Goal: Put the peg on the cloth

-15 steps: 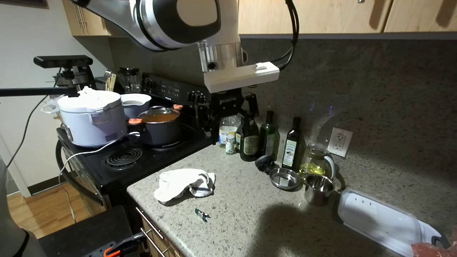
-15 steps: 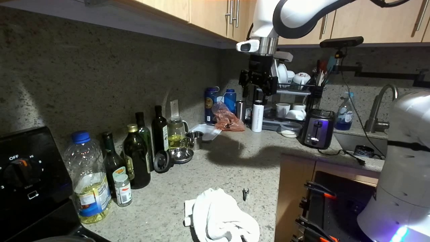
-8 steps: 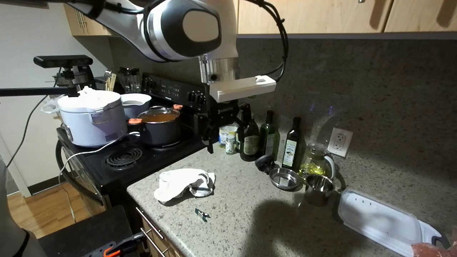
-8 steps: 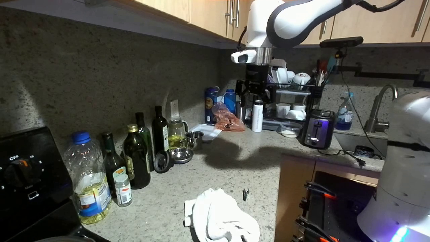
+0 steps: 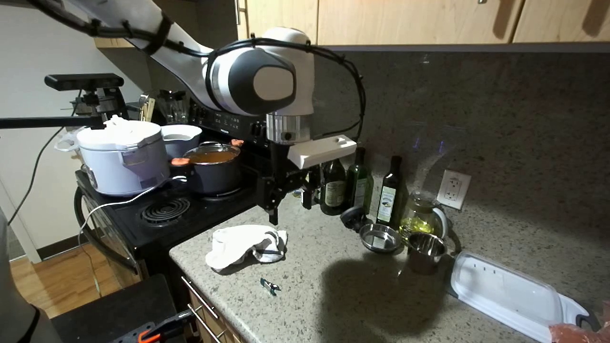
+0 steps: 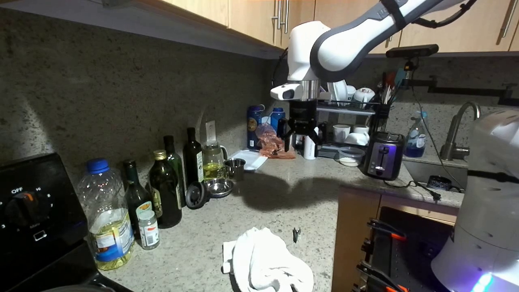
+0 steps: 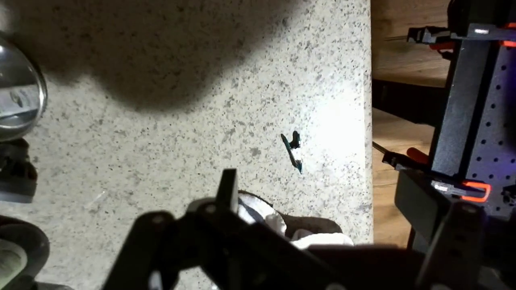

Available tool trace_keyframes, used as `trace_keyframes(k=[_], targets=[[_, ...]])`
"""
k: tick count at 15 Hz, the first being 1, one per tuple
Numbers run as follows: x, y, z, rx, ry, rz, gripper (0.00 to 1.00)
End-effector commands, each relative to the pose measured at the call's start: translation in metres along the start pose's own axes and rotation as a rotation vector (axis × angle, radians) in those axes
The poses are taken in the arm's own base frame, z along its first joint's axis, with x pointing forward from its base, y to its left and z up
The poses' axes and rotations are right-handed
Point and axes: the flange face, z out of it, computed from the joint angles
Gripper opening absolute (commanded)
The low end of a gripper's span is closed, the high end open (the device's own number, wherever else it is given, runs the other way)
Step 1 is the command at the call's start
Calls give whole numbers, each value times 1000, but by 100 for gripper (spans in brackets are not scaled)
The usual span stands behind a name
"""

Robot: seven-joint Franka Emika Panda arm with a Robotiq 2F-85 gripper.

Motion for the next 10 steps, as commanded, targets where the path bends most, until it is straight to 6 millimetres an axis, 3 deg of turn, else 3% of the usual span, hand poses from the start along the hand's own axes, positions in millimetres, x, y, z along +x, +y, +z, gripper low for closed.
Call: trace_keyframes(k=[1,10], targets=[[19,5,27,0,29,-91,100],[40,4,80,36,86,-166,100]])
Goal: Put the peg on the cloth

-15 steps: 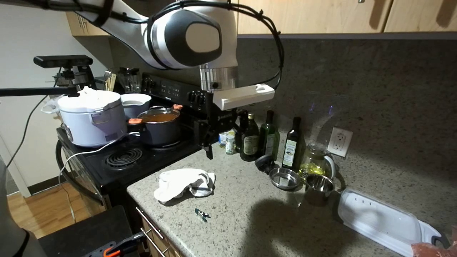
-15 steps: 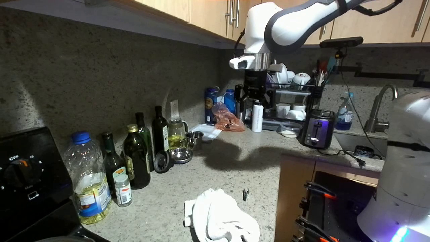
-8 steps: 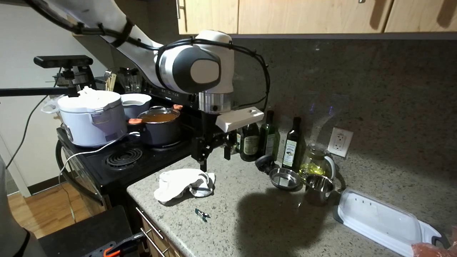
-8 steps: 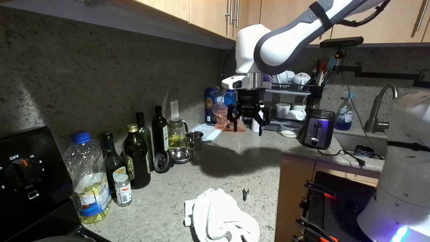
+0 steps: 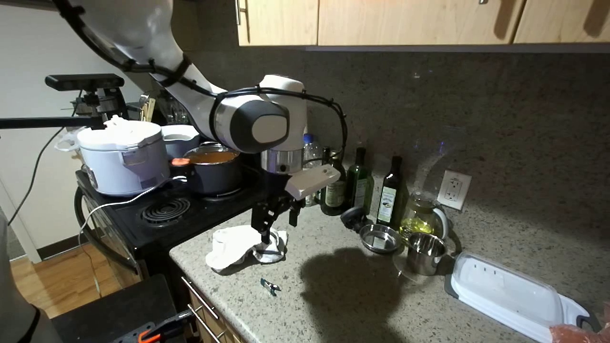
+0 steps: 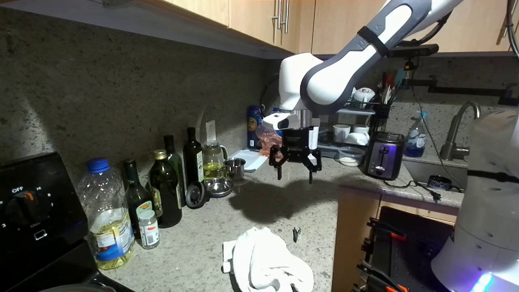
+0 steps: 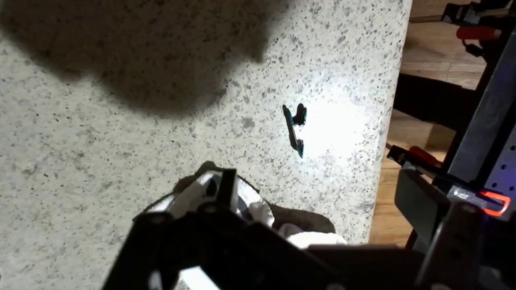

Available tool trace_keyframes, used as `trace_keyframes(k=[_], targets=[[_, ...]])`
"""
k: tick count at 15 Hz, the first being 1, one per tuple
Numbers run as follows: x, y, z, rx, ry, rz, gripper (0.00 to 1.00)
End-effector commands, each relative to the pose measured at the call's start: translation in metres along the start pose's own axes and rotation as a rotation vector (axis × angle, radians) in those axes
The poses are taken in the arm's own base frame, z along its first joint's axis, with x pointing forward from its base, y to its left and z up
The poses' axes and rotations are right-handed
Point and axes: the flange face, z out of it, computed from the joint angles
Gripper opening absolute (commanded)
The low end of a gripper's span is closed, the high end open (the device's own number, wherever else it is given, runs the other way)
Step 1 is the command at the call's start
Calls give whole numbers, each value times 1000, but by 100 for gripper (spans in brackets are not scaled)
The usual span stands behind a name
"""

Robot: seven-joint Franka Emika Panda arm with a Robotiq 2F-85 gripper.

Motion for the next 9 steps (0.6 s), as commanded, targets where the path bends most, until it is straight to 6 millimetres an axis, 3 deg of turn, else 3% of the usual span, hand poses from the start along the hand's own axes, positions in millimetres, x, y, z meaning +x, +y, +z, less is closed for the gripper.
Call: trace_keyframes(k=[1,9], targets=[[2,-1,5,11,12,-3,100],[1,0,20,40,32,9,100]])
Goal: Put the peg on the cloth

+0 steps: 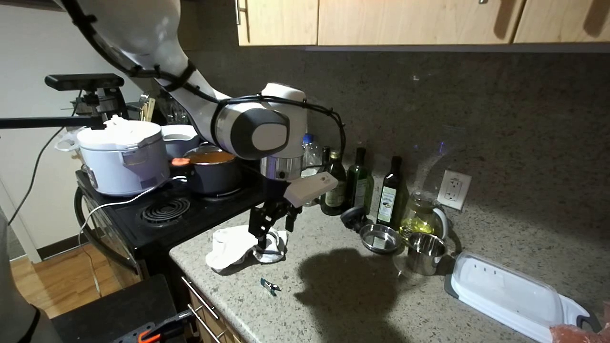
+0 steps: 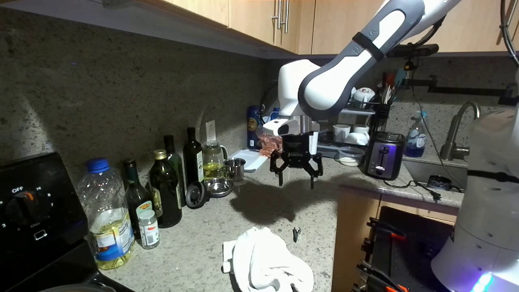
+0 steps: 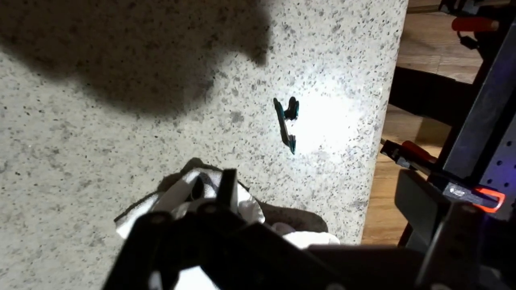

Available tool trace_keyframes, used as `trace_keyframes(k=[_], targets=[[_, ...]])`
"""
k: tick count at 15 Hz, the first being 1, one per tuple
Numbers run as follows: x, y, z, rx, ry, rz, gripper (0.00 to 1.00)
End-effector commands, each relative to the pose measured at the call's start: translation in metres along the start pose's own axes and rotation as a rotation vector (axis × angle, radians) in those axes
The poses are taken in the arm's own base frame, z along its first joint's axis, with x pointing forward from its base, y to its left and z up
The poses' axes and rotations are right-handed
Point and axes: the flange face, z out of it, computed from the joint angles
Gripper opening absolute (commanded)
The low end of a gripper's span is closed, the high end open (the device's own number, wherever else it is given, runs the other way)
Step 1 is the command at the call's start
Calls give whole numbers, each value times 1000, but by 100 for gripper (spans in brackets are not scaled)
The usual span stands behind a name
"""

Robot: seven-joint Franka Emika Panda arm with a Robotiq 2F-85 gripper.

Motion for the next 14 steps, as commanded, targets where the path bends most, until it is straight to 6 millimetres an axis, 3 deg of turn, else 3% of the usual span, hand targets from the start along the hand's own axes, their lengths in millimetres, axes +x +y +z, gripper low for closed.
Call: trace_keyframes(k=[1,11,14], targets=[[-2,1,10,11,16,17,100],[-2,-11,64,57,85,54,100],[-1,-19,81,75,87,-36,100]])
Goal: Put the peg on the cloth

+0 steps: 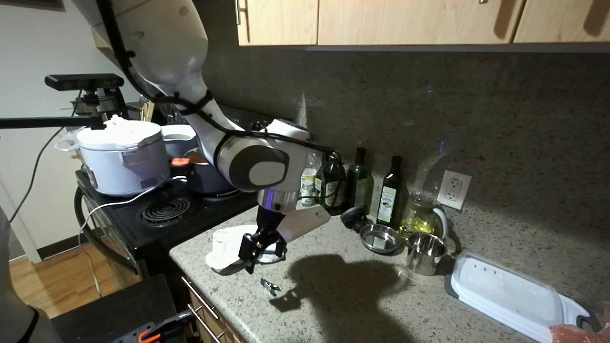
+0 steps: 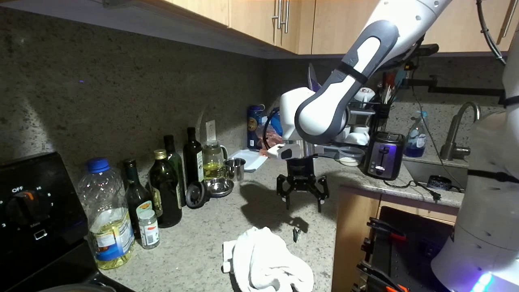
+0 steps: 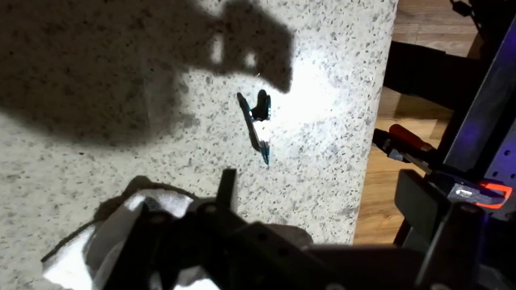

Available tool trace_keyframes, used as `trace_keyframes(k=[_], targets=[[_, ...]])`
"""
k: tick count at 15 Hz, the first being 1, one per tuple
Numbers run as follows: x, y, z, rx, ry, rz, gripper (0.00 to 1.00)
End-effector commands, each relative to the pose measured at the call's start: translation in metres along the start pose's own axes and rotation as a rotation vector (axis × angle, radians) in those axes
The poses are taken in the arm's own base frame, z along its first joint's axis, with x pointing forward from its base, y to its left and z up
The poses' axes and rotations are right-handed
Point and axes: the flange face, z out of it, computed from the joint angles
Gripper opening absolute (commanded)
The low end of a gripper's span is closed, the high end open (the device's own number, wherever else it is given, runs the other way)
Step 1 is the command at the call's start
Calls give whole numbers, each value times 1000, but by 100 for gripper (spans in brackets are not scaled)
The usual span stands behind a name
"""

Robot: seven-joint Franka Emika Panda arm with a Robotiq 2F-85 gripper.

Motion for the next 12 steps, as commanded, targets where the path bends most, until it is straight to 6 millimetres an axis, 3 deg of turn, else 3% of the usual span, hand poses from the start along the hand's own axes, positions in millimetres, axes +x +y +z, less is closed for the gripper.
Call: trace_keyframes(k=[1,6,7,8,12], targets=[[-1,-8,18,-4,-1,-101,100],[0,-8,39,-39,-2,-166,100],[2,-7,41,-66,1,-162,91],[3,-5,44,-91,-5,-157,90],[4,-1,55,-150,-29,-141,100]])
